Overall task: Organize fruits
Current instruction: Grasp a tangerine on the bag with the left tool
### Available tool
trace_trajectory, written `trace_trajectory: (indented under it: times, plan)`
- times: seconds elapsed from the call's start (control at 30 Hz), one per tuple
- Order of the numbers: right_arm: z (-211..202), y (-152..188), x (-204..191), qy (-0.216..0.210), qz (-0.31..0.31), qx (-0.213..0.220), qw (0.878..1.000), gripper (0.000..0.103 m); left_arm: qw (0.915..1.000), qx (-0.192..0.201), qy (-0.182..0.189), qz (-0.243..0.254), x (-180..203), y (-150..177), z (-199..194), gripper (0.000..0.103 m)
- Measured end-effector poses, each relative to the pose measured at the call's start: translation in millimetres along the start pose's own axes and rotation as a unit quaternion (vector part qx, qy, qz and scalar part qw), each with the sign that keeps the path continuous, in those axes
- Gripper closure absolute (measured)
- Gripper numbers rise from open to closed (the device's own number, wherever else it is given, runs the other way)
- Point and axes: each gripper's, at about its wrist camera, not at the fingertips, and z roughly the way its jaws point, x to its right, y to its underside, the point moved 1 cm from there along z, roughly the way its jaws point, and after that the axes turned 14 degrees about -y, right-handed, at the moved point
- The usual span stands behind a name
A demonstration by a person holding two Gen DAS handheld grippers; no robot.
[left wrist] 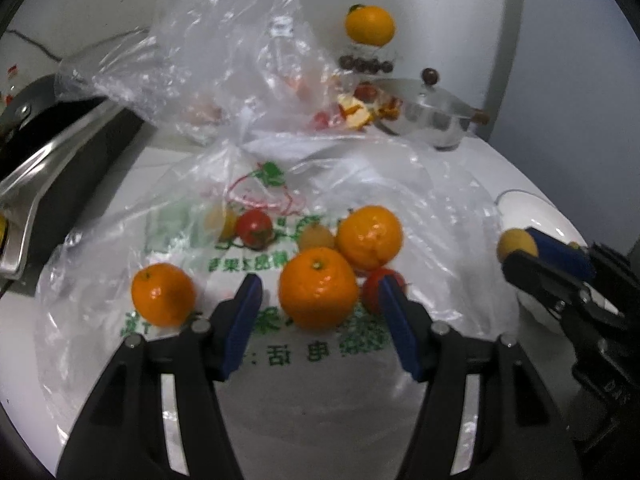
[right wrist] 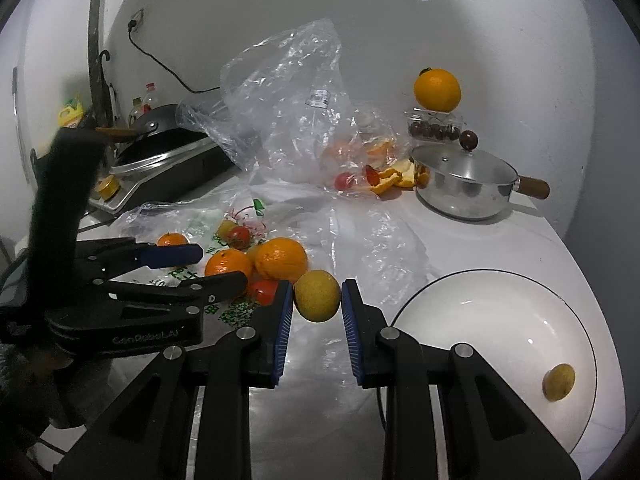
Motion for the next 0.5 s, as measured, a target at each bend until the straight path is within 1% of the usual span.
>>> trace_trajectory:
  times: [0.1,0.2,0.27,0.3,0.37,0.4,0.5]
  plan:
    - [0.8,1.1,2.3,-0.003,0.003,-0.001,1.000,0.076,0.9999,-0.013,-0.004,0.002,1.4,-0.8,5.8,0.041]
    - [1.0,1.7,3.6,-0.008,0.005,0.001,1.000,0.076,0.9998,-0.010,-0.015,0.006,1.2,-3.3,7.6,0.041]
    - [1.4,1.6,3.9,-0.010,0.005,0.001,1.000,0.076,0.9998,-0.011,-0.015,0.004,-0.1,-4.1,9.0,0.042]
    - [1.6,1.7,4.1,-0.012,0.006,0.002,1.000,0.076,0.9998,-0.012,-0.013,0.004,-0.6,-4.0,8.9,0.048]
    - [1.8,2.8,4.8,-0.012,0.006,0.001,1.000,0.076,0.9999,-0.009,-0.006,0.009,0.8,-4.2,8.4,0.053]
    - [2.0,3.0,5.3,-0.012,0.007,0.001,1.000,0.076,0.9999,-0.008,-0.005,0.012,2.0,-4.2,8.3,0.058]
    - [1.3,2.9,5.8,-0.011,0.006,0.001,1.000,0.076,0.9999,-0.007,-0.001,0.012,2.7,-4.2,7.8,0.058]
